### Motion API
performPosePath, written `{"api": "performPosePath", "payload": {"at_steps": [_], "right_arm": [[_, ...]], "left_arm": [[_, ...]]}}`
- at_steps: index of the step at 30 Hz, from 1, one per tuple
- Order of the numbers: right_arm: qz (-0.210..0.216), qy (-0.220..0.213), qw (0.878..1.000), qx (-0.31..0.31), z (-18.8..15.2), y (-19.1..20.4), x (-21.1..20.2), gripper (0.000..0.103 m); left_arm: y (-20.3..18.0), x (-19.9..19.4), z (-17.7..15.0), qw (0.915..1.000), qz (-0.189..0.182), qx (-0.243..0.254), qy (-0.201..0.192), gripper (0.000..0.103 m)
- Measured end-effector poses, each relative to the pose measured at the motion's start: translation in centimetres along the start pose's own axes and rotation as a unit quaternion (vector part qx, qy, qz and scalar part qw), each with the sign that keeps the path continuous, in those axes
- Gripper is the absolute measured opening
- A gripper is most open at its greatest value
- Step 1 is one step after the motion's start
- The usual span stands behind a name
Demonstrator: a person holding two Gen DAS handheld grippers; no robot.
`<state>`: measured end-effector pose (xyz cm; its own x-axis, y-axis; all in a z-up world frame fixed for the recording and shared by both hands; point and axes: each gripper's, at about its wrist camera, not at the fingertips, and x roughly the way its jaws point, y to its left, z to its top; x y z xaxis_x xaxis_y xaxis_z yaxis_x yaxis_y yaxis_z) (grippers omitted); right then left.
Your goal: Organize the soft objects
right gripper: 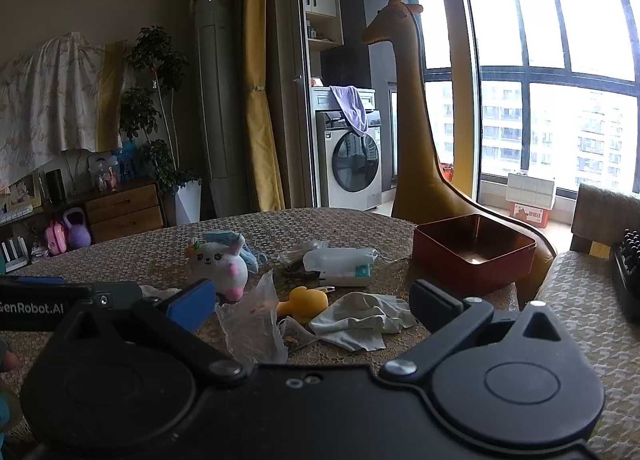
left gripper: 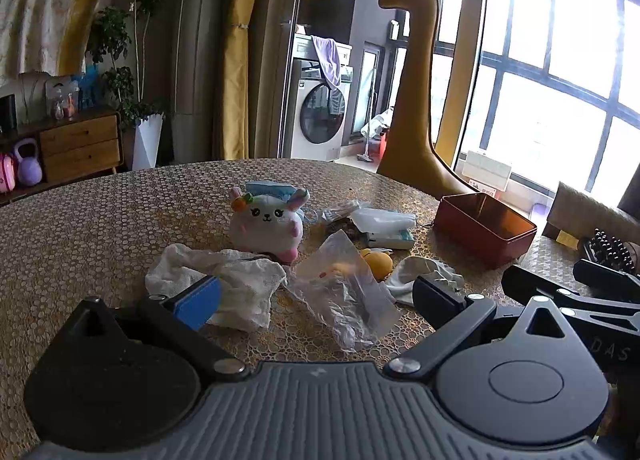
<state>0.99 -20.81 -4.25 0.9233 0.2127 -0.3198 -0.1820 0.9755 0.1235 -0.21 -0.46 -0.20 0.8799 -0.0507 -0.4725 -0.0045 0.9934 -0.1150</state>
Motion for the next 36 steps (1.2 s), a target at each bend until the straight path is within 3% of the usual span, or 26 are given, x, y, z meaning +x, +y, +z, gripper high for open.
{"api": "performPosePath", "payload": {"at_steps": [36], "right_arm": [[-0.011, -0.005, 1.0, -0.003, 0.08, 0.21, -0.18, 0.103]], "left_arm": [[0.32, -0.61, 0.08, 0.9998, -0.012, -0.005, -0.017, 0.103]]}}
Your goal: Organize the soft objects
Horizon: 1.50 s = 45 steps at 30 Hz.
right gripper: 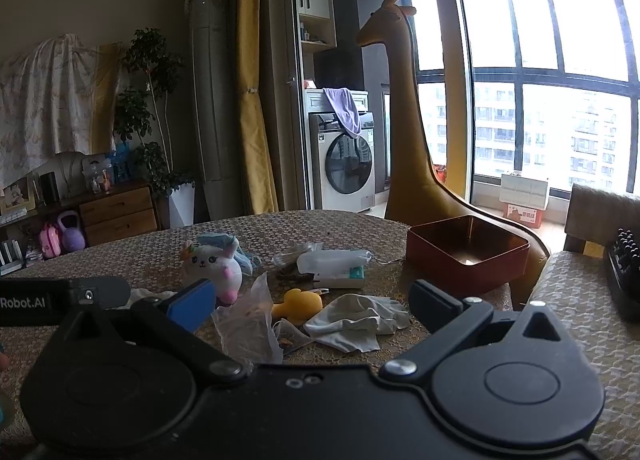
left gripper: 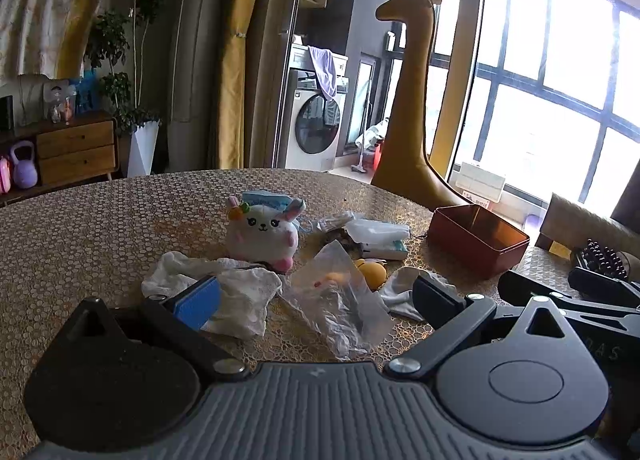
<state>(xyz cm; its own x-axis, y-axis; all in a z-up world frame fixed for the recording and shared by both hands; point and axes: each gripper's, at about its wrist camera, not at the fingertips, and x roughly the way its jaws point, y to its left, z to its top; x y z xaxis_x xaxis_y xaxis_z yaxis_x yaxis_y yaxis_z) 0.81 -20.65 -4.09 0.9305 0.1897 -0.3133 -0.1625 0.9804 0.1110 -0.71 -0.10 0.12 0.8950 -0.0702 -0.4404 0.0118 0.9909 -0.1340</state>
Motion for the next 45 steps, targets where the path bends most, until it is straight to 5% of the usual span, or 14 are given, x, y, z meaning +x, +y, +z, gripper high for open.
{"api": "performPosePath", "payload": {"at_steps": [22, 34, 45], "right_arm": [[0.019, -0.007, 0.999, -0.028, 0.5, 0.8, 2.3, 0.102], [0.053, 0.05, 0.997, -0.036, 0.3, 0.3, 7.1, 0.101], [0.109, 0.131, 0.981, -0.09, -0.5, 1.5, 11.3, 0.099]], "left_arm": [[0.9, 2.6, 0.9, 0.9998, 0.009, 0.01, 0.013, 0.103], [3.0, 7.0, 1.0, 0.9971, 0.04, -0.007, 0.065, 0.103], [7.6, 12.7, 0.8, 0.9879, 0.073, -0.054, 0.126, 0.103]]}}
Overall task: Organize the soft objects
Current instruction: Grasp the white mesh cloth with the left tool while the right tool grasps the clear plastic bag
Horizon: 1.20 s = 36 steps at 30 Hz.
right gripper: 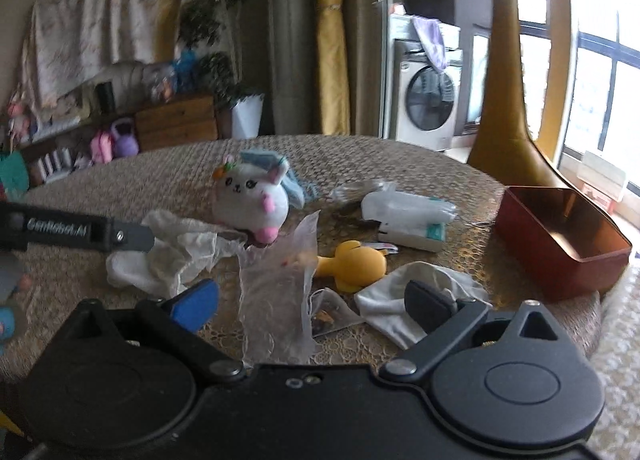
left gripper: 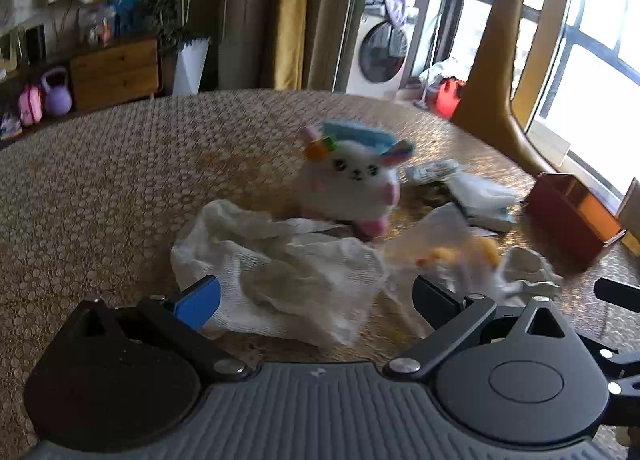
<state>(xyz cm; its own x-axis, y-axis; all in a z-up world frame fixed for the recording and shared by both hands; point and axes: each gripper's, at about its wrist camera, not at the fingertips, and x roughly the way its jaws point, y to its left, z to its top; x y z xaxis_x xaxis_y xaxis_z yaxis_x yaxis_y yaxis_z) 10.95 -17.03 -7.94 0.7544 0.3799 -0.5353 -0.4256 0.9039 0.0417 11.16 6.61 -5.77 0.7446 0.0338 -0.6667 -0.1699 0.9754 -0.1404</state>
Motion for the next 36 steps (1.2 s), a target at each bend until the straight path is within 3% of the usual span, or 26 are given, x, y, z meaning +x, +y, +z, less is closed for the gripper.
{"api": "performPosePath", "payload": {"at_steps": [13, 22, 32, 33, 36], "right_arm": [[0.04, 0.081, 0.99, -0.107, 1.1, 2.8, 6.9, 0.097], [0.045, 0.12, 0.983, -0.129, 0.7, 3.9, 11.1, 0.096], [0.052, 0.143, 0.979, -0.134, 0.1, 4.4, 13.2, 0.078], [0.053, 0.142, 0.98, -0.133, 0.1, 4.4, 13.2, 0.075], [0.061, 0.139, 0.979, -0.134, 0.1, 4.4, 13.0, 0.066]], "left_arm": [[2.7, 6.6, 1.1, 0.9976, 0.026, -0.018, 0.062, 0.103], [3.6, 10.2, 0.8, 0.9951, 0.032, -0.029, 0.089, 0.103], [2.1, 11.5, 0.4, 0.9946, 0.047, 0.026, 0.089, 0.101], [2.0, 11.4, 0.3, 0.9945, 0.048, 0.031, 0.088, 0.1], [1.7, 11.4, 0.2, 0.9938, 0.058, 0.048, 0.082, 0.082]]}}
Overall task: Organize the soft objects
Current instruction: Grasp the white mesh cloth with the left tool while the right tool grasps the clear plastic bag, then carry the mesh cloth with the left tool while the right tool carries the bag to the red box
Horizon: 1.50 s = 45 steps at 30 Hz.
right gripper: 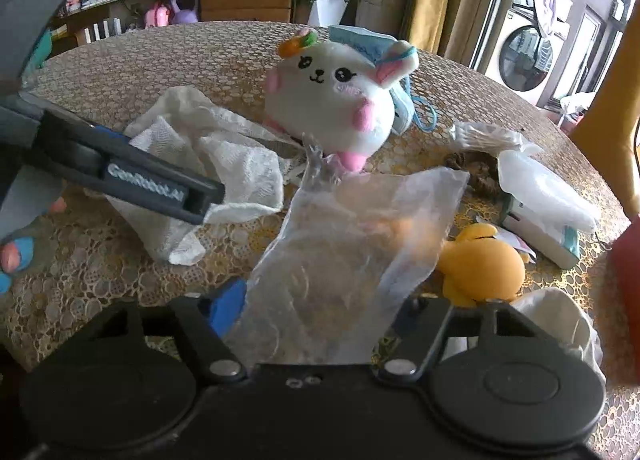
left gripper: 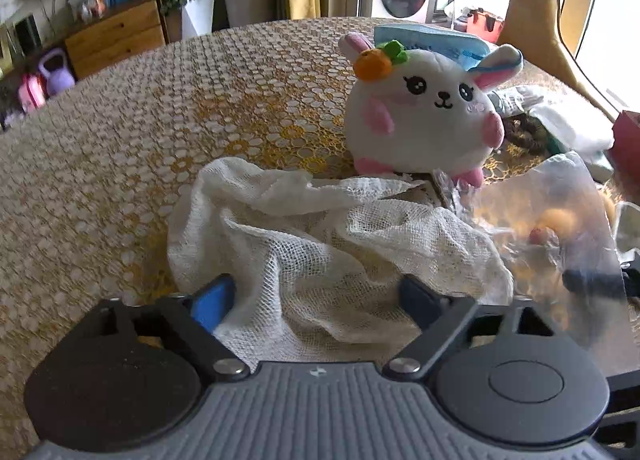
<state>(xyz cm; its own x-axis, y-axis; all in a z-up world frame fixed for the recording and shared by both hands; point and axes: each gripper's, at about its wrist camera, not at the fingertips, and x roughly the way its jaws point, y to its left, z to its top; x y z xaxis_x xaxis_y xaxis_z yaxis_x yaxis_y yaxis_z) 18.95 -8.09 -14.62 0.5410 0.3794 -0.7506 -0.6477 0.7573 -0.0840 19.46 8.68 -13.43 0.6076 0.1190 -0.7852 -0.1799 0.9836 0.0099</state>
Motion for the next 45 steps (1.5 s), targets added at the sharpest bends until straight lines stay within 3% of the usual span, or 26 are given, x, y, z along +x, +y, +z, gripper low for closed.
{"api": "performPosePath", "payload": {"at_steps": [2, 4, 5, 10, 11, 17, 26, 35, 45], "right_arm": [[0.003, -0.001, 1.0, 0.001, 0.1, 0.1, 0.0, 0.059], [0.003, -0.004, 1.0, 0.004, 0.1, 0.1, -0.1, 0.05], [0.002, -0.004, 1.0, 0.005, 0.1, 0.1, -0.2, 0.042], [-0.002, -0.011, 1.0, 0.011, 0.0, -0.2, -0.5, 0.018], [-0.003, -0.013, 1.0, 0.013, 0.0, -0.2, -0.6, 0.012], [-0.004, -0.054, 0.998, 0.03, 0.0, -0.7, -2.8, 0.006], [0.023, -0.091, 0.992, 0.08, 0.0, -2.7, -7.2, 0.005], [0.032, -0.115, 0.984, 0.132, -0.4, -6.5, -12.1, 0.005], [0.004, -0.134, 0.976, 0.171, -1.6, -11.7, -16.2, 0.005]], "left_arm": [[0.1, -0.2, 0.2, 0.9999, -0.012, 0.003, -0.004, 0.062], [0.1, -0.3, 0.3, 0.9999, -0.01, 0.007, -0.006, 0.049], [0.0, -0.4, 0.2, 0.9998, -0.012, 0.011, -0.009, 0.036], [-0.5, -0.7, 0.0, 0.9995, -0.012, 0.023, -0.017, 0.008], [-0.5, -0.8, 0.0, 0.9995, -0.009, 0.024, -0.019, 0.008], [0.1, -3.4, 0.2, 0.9988, -0.013, 0.009, -0.047, 0.006], [0.0, -9.1, 1.7, 0.9948, -0.061, -0.004, -0.082, 0.006], [-3.6, -14.1, 3.7, 0.9867, -0.11, 0.018, -0.118, 0.006], [-8.6, -17.3, 7.3, 0.9738, -0.17, 0.047, -0.144, 0.006]]}}
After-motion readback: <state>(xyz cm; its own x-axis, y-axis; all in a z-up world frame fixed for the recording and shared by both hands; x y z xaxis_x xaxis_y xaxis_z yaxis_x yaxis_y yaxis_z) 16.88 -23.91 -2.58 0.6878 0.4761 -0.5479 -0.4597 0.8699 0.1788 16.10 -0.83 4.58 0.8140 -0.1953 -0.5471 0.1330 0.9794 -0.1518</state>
